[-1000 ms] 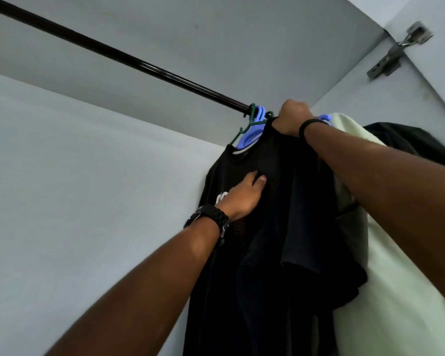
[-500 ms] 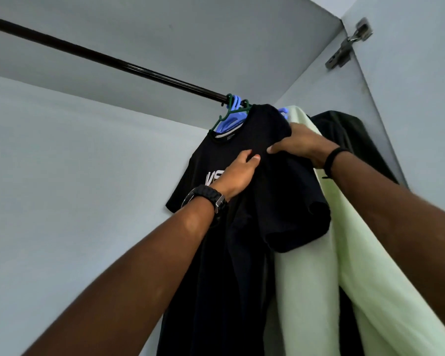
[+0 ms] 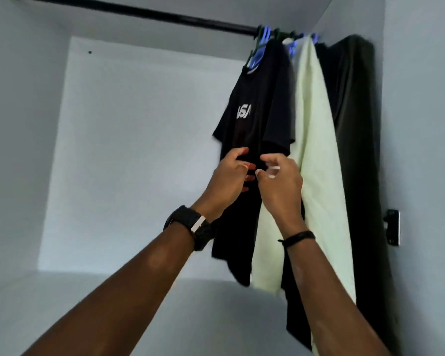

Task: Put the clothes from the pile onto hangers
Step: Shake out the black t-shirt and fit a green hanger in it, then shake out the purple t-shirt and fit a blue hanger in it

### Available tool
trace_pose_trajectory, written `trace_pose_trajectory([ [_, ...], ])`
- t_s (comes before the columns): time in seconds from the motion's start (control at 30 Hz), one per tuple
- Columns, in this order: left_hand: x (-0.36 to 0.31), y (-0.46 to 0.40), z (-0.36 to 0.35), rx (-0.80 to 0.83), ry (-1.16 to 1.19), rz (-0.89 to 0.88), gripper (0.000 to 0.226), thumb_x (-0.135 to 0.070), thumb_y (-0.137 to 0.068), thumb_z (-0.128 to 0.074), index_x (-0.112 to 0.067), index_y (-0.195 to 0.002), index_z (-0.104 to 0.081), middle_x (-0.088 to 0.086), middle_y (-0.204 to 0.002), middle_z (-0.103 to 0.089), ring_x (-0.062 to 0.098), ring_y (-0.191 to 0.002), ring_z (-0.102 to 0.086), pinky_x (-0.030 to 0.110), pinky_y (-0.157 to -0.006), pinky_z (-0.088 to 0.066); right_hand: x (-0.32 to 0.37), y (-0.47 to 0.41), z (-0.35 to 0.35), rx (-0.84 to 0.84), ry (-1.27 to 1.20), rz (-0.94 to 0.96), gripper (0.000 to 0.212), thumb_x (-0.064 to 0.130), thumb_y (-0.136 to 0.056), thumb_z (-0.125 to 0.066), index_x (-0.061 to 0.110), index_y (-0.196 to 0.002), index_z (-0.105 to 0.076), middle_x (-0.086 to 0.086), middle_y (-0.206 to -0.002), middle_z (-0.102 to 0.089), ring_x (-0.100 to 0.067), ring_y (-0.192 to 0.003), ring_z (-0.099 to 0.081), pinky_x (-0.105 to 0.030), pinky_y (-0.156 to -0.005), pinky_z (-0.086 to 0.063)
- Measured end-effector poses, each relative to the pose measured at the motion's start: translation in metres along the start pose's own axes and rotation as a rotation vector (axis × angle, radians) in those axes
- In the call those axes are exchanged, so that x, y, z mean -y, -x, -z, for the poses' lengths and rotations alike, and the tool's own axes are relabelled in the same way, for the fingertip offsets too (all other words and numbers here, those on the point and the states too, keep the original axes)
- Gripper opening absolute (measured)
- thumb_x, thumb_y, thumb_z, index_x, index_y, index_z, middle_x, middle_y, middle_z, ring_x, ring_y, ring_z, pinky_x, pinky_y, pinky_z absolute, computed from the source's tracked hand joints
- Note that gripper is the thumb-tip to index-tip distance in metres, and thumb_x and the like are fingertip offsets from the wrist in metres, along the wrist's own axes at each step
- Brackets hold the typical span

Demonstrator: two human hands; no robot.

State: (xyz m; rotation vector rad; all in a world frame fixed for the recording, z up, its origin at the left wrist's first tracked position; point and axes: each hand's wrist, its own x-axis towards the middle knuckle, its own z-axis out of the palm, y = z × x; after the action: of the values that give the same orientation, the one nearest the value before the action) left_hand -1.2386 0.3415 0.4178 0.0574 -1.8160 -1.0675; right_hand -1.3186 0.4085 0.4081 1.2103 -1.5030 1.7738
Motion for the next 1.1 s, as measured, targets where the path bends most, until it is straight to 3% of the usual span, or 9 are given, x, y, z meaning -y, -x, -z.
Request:
trace_pose_trajectory([
  [0.07, 0.0, 0.047, 0.007, -0.05, 0.0, 0.051, 0.041, -0.01, -0.099, -0.036, -0.022, -0.138, -0.042, 0.002, -0.116, -0.063, 0.016, -0.101, -0.065, 0.034, -0.09, -0.053, 0.007, 0.038, 0.0, 0.082, -0.153, -0.122, 0.03, -0.006, -0.085, -0.054, 0.012, -0.107, -0.065, 0.001, -0.101, -0.063, -0.002, -0.085, -0.06, -0.001, -0.07, -0.041],
  [0.17, 0.002, 0.118, 0.026, -0.143, -0.002, 0.143, 0.04, -0.006, -0.098, -0.036, -0.021, -0.133, -0.046, 0.003, -0.113, -0.064, 0.017, -0.101, -0.066, 0.034, -0.088, -0.054, 0.02, 0.099, -0.001, 0.224, -0.283, -0.254, 0.031, -0.006, -0.085, -0.053, 0.016, -0.103, -0.066, -0.001, -0.102, -0.067, -0.004, -0.088, -0.064, -0.015, -0.078, -0.051],
  [0.27, 0.004, 0.192, 0.05, -0.277, -0.022, 0.226, 0.039, -0.003, -0.098, -0.034, -0.024, -0.127, -0.049, 0.003, -0.111, -0.064, 0.015, -0.096, -0.067, 0.035, -0.087, -0.054, 0.037, 0.16, -0.006, 0.374, -0.405, -0.346, 0.032, -0.008, -0.083, -0.056, 0.02, -0.097, -0.065, -0.001, -0.097, -0.068, 0.003, -0.074, -0.064, -0.014, -0.069, -0.049],
  [0.57, -0.019, 0.457, 0.146, -0.686, -0.197, 0.49, 0.042, 0.003, -0.097, -0.039, -0.03, -0.12, -0.051, 0.002, -0.107, -0.065, 0.017, -0.094, -0.067, 0.031, -0.083, -0.054, 0.134, 0.396, -0.039, 0.953, -0.607, -0.646, 0.033, -0.007, -0.079, -0.059, 0.025, -0.086, -0.067, 0.003, -0.088, -0.07, -0.015, -0.089, -0.068, -0.039, -0.089, -0.054],
  [0.67, -0.043, 0.551, 0.172, -0.892, -0.217, 0.62, 0.042, 0.007, -0.095, -0.038, -0.023, -0.121, -0.05, 0.008, -0.111, -0.063, 0.021, -0.093, -0.066, 0.033, -0.083, -0.054, 0.184, 0.487, -0.043, 1.166, -0.62, -0.681, 0.03, -0.005, -0.082, -0.059, 0.024, -0.087, -0.066, 0.004, -0.089, -0.07, -0.012, -0.081, -0.069, -0.037, -0.086, -0.055],
  [0.77, -0.069, 0.647, 0.197, -1.074, -0.229, 0.74, 0.043, 0.01, -0.094, -0.035, -0.018, -0.123, -0.051, 0.009, -0.117, -0.058, 0.02, -0.094, -0.065, 0.028, -0.079, -0.054, 0.239, 0.574, -0.044, 1.375, -0.645, -0.656, 0.026, -0.003, -0.086, -0.058, 0.02, -0.095, -0.066, 0.002, -0.093, -0.07, -0.01, -0.086, -0.068, -0.03, -0.082, -0.055],
  [0.9, -0.113, 0.771, 0.232, -1.257, -0.245, 0.868, 0.046, 0.007, -0.095, -0.037, -0.03, -0.116, -0.053, 0.008, -0.123, -0.058, 0.02, -0.098, -0.065, 0.026, -0.076, -0.054, 0.317, 0.682, -0.031, 1.612, -0.637, -0.674, 0.023, -0.002, -0.086, -0.062, 0.017, -0.098, -0.065, 0.007, -0.095, -0.068, -0.006, -0.089, -0.067, -0.029, -0.083, -0.057],
  [0.97, -0.131, 0.818, 0.241, -1.331, -0.265, 0.897, 0.046, 0.006, -0.095, -0.038, -0.033, -0.113, -0.053, 0.008, -0.122, -0.059, 0.022, -0.101, -0.064, 0.028, -0.079, -0.054, 0.345, 0.722, -0.023, 1.718, -0.64, -0.681, 0.022, -0.002, -0.086, -0.063, 0.015, -0.1, -0.065, 0.004, -0.096, -0.068, -0.009, -0.092, -0.066, -0.03, -0.083, -0.057],
  [1.1, -0.17, 0.914, 0.25, -1.536, -0.296, 0.952, 0.041, 0.007, -0.095, -0.037, -0.021, -0.12, -0.052, 0.004, -0.112, -0.063, 0.019, -0.096, -0.064, 0.034, -0.084, -0.054, 0.397, 0.804, -0.004, 1.906, -0.662, -0.649, 0.027, -0.004, -0.087, -0.059, 0.019, -0.101, -0.064, 0.0, -0.099, -0.067, -0.013, -0.095, -0.066, -0.031, -0.083, -0.057],
])
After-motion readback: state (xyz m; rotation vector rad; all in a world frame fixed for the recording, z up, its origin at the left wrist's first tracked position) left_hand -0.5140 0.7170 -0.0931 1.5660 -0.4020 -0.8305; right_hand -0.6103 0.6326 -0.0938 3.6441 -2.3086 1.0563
